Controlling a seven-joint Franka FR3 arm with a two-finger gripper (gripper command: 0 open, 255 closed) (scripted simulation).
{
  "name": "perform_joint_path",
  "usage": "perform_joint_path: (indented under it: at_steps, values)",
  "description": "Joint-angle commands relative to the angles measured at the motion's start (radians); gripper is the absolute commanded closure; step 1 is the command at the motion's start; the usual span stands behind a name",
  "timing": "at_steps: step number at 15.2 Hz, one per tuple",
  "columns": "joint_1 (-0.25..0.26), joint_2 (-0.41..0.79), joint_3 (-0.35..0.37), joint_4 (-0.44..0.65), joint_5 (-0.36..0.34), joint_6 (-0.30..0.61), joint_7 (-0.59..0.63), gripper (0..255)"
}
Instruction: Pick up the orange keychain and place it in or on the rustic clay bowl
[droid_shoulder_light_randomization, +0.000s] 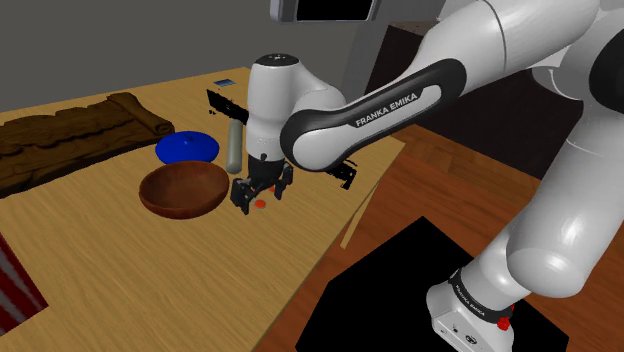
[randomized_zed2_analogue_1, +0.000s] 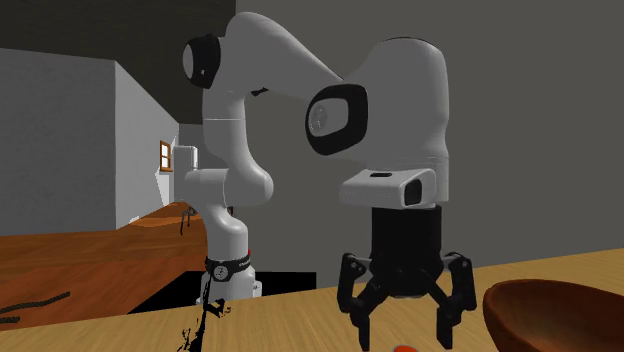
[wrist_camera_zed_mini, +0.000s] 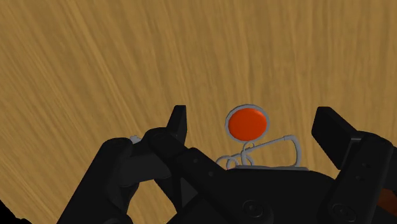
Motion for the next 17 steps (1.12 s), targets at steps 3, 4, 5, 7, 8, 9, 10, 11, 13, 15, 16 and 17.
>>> perform_joint_path:
  at_steps: [3,4,5,7,8,9,10,11,13,15,16,17]
  values:
    - [0.0,0.001,0.0,-0.001,-0.001,0.001,0.0,0]
    - [0.0,0.001,0.0,0.0,-0.001,0.001,0.0,0]
    - [0.0,0.001,0.0,0.0,-0.001,0.001,0.0,255]
    - [0.0,0.001,0.0,0.0,-0.001,0.001,0.001,255]
    - [0.001,0.001,0.0,0.0,-0.001,0.001,0.001,255]
    - [0.0,-0.004,0.001,-0.006,0.002,0.003,0.001,255]
    - [0.002,-0.001,0.001,-0.005,0.0,0.004,0.003,255]
    - [0.0,-0.004,0.001,-0.009,0.002,0.006,0.002,255]
    - [0.002,0.004,0.0,-0.004,-0.003,0.007,0.005,255]
    - [-0.002,-0.008,0.002,0.004,0.006,-0.01,-0.004,255]
    - [-0.004,-0.017,0.004,0.008,0.013,-0.022,-0.009,255]
    - [-0.006,-0.025,0.006,0.013,0.02,-0.033,-0.013,255]
